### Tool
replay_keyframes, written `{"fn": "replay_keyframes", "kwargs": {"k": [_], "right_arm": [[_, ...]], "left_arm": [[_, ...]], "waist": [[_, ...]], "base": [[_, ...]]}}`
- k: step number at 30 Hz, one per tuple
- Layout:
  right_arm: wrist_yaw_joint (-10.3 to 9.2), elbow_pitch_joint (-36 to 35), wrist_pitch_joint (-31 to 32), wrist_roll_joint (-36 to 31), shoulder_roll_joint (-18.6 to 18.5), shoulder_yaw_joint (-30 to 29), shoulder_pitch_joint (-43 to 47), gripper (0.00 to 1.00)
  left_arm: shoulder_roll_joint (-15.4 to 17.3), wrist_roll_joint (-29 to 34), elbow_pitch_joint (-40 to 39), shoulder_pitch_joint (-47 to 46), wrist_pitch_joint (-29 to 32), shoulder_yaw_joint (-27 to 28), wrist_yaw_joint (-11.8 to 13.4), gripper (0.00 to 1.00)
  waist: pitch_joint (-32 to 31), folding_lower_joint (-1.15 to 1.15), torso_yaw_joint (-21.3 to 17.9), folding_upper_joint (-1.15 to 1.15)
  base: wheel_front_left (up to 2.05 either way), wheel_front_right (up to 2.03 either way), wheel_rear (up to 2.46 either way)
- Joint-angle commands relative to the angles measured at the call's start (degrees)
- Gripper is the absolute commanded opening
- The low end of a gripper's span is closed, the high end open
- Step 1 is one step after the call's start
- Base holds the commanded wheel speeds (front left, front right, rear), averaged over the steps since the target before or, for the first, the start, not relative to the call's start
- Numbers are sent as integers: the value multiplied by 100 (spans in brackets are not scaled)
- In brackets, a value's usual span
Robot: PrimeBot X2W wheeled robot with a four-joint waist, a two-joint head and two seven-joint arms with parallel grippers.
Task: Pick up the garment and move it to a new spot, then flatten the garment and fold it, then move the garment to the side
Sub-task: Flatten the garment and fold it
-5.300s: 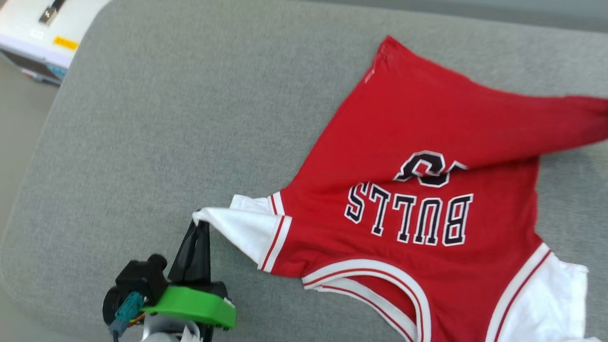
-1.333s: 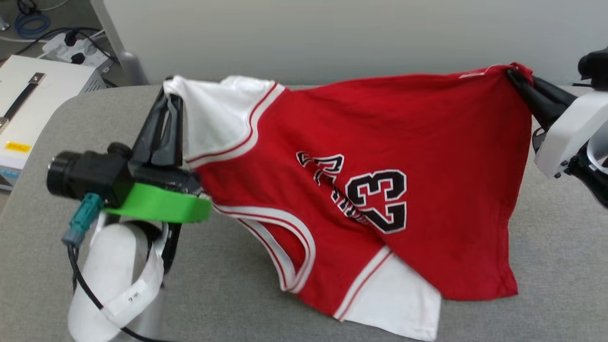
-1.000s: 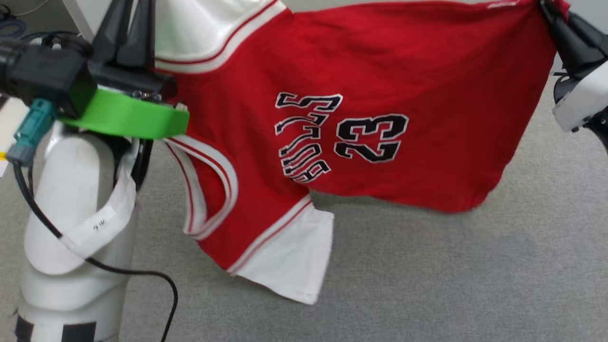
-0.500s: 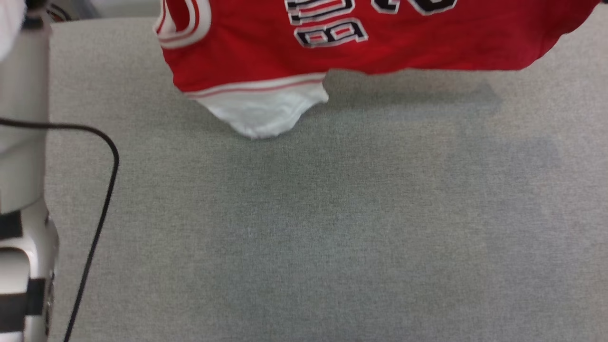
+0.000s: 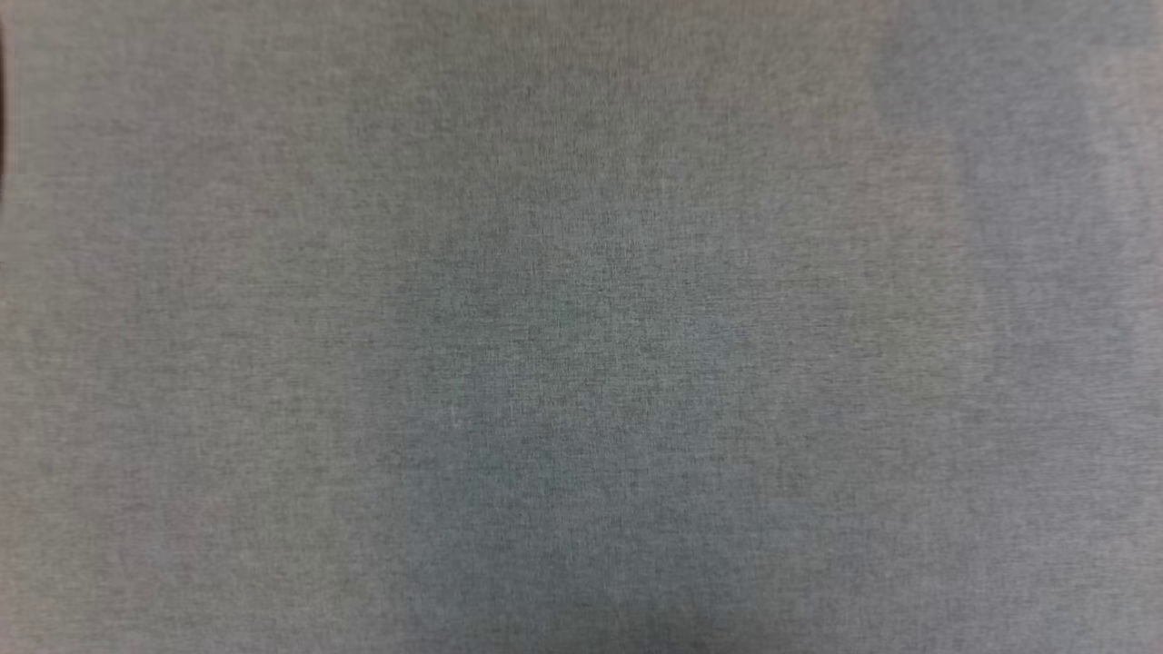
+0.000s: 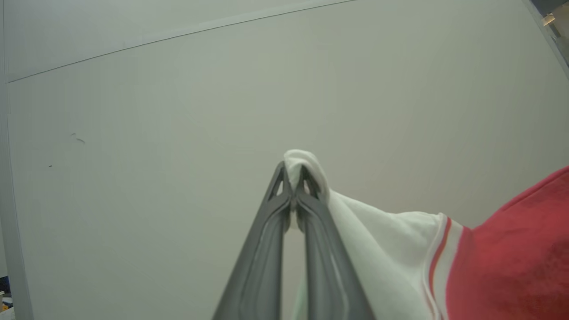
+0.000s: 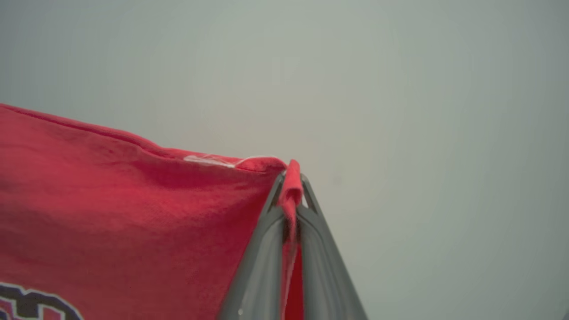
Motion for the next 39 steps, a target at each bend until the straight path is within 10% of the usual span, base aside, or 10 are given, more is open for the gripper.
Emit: {"fn": "replay_keyframes", "kwargs": {"k": [1,17,39], "right_arm": [[-3,138,-99,-43,64,66,-176,0],[-3,1372,-956,313,387,1077,-27,0],[-3,324,-1182,2003,-449,3029,3268,0]], "left_arm": [[58,-52,101,-209,-56,-66,-15,0],[260,-428,520,399,-306,-253,-15,0],[219,-379,-1864,6252,-309,984,249,0]], "waist": [[390,-1,-18,0],[742,-1,-41,0],[-734,-1,60,0]], "base": [[0,0,0],[0,0,0],[0,0,0]]}}
